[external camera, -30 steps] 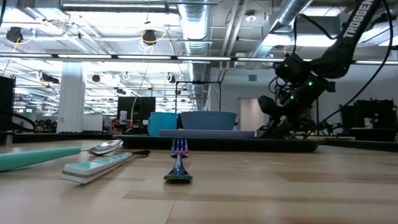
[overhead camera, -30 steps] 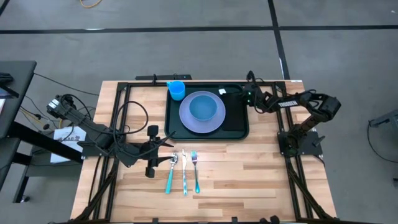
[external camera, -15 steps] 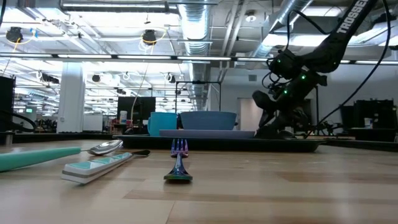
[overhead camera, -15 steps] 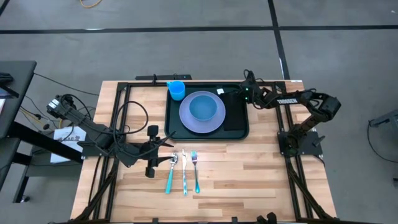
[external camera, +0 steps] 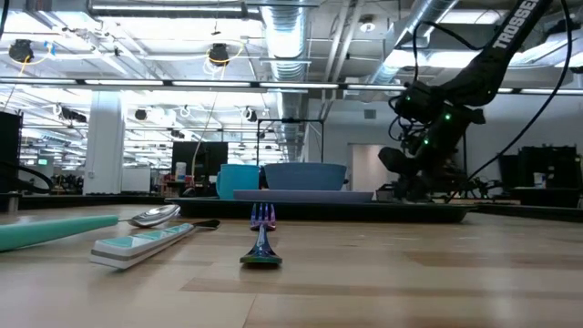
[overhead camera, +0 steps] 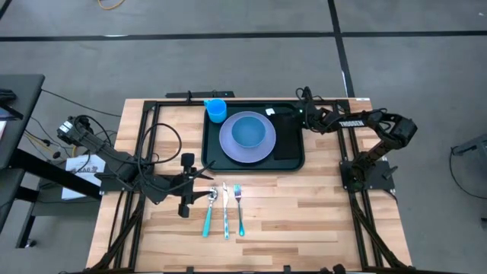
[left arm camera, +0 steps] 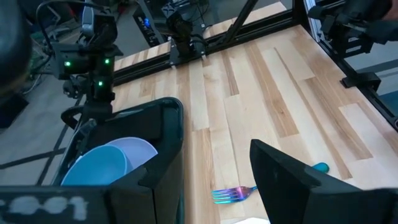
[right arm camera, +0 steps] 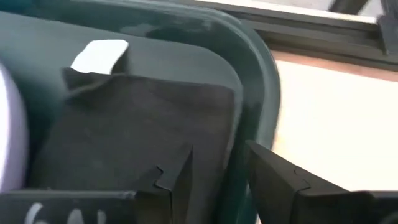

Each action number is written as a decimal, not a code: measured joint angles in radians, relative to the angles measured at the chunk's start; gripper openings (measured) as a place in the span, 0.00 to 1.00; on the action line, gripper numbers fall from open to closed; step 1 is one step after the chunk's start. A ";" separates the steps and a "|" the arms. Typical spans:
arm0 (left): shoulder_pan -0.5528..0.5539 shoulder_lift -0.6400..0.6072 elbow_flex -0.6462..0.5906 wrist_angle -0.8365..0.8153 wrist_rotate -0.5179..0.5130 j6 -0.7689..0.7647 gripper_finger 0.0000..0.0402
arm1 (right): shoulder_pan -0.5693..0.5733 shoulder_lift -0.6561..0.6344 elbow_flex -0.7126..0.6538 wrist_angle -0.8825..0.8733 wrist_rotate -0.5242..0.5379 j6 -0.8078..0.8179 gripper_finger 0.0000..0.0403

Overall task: Set up tray
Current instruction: Put the table napkin on the tray to the right of the purple plate, then put the fork on top of the table napkin to the right of the purple plate on the tray

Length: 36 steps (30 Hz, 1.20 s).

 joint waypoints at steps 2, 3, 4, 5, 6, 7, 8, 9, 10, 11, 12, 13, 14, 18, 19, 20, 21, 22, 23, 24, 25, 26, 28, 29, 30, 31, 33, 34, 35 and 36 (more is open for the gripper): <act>0.000 0.000 0.000 0.001 0.000 0.008 0.44 | 0.004 -0.001 0.001 -0.014 0.008 0.000 0.32; 0.000 0.000 0.000 0.001 0.000 0.011 0.44 | 0.004 -0.001 0.001 -0.020 0.008 0.000 0.32; 0.000 0.000 0.000 0.001 0.000 0.012 0.44 | 0.005 -0.001 0.001 -0.021 0.008 0.000 0.31; 0.000 0.000 0.000 0.001 0.000 0.013 0.44 | 0.010 -0.001 0.001 -0.023 0.008 0.000 0.31; 0.000 0.000 0.000 0.001 0.000 0.013 0.44 | 0.015 -0.001 0.001 -0.024 0.008 0.000 0.31; 0.000 0.000 0.000 0.001 0.000 0.013 0.44 | 0.021 -0.005 0.001 -0.028 0.009 0.000 0.30; 0.000 0.000 0.000 0.001 0.000 0.014 0.44 | 0.028 -0.015 0.000 -0.040 0.008 0.000 0.30; 0.000 0.000 0.000 0.001 0.000 0.014 0.44 | 0.041 -0.028 -0.001 -0.048 0.009 0.000 0.30; 0.000 0.000 0.000 0.001 -0.001 0.014 0.44 | 0.055 -0.042 -0.001 -0.047 0.012 -0.001 0.30; 0.000 0.000 0.000 0.001 -0.001 0.014 0.44 | 0.071 -0.061 -0.001 -0.053 0.018 -0.001 0.29; 0.000 0.000 0.000 0.001 -0.001 0.016 0.44 | 0.087 -0.086 -0.001 -0.072 0.027 -0.003 0.29; 0.000 0.000 0.000 0.002 -0.002 0.018 0.44 | 0.102 -0.117 -0.001 -0.088 0.030 -0.009 0.29; 0.001 0.000 0.000 0.001 -0.002 0.018 0.44 | 0.121 -0.146 -0.001 -0.097 0.030 -0.015 0.29; 0.013 0.015 0.000 0.003 0.003 0.017 0.44 | 0.224 -0.272 0.000 -0.195 0.026 0.003 0.29; 0.018 0.021 0.000 0.004 0.004 0.017 0.44 | 0.256 -0.302 0.000 -0.214 0.027 0.016 0.29; 0.024 0.026 0.000 0.006 0.006 0.018 0.44 | 0.291 -0.328 0.000 -0.234 0.026 0.033 0.29; 0.027 0.034 0.000 0.006 0.006 0.027 0.44 | 0.327 -0.353 0.000 -0.258 0.026 0.050 0.29; 0.031 0.041 0.000 0.006 0.005 0.041 0.44 | 0.367 -0.375 -0.001 -0.271 0.026 0.072 0.29; 0.036 0.046 0.000 0.002 0.006 0.053 0.44 | 0.409 -0.393 -0.001 -0.274 0.026 0.101 0.29; 0.039 0.053 0.000 0.001 0.006 0.058 0.44 | 0.450 -0.408 0.000 -0.278 0.025 0.131 0.29; 0.045 0.060 0.000 0.002 0.008 0.056 0.44 | 0.499 -0.421 0.000 -0.278 0.021 0.158 0.29; 0.049 0.068 0.000 -0.002 0.008 0.040 0.44 | 0.545 -0.430 0.000 -0.273 0.014 0.183 0.29; 0.048 0.080 0.000 0.001 0.005 0.021 0.44 | 0.646 -0.439 0.000 -0.251 -0.002 0.228 0.29; 0.049 0.082 0.000 0.018 -0.005 0.033 0.44 | 0.697 -0.438 0.000 -0.232 -0.002 0.256 0.29; 0.053 0.082 0.000 0.042 -0.031 0.025 0.44 | 0.749 -0.436 0.000 -0.206 -0.001 0.286 0.29; 0.054 0.081 0.000 0.058 -0.071 -0.014 0.44 | 0.799 -0.432 0.000 -0.172 0.001 0.315 0.29; 0.048 0.073 0.000 0.066 -0.164 -0.082 0.44 | 0.892 -0.412 0.000 -0.078 0.025 0.372 0.29; 0.038 0.062 0.000 0.061 -0.213 -0.096 0.44 | 0.936 -0.397 0.000 -0.027 0.046 0.397 0.29; 0.022 0.044 -0.001 0.057 -0.263 -0.103 0.44 | 0.977 -0.381 0.000 0.029 0.075 0.418 0.29; 0.002 0.022 -0.007 0.060 -0.309 -0.112 0.44 | 1.016 -0.363 0.000 0.091 0.107 0.433 0.29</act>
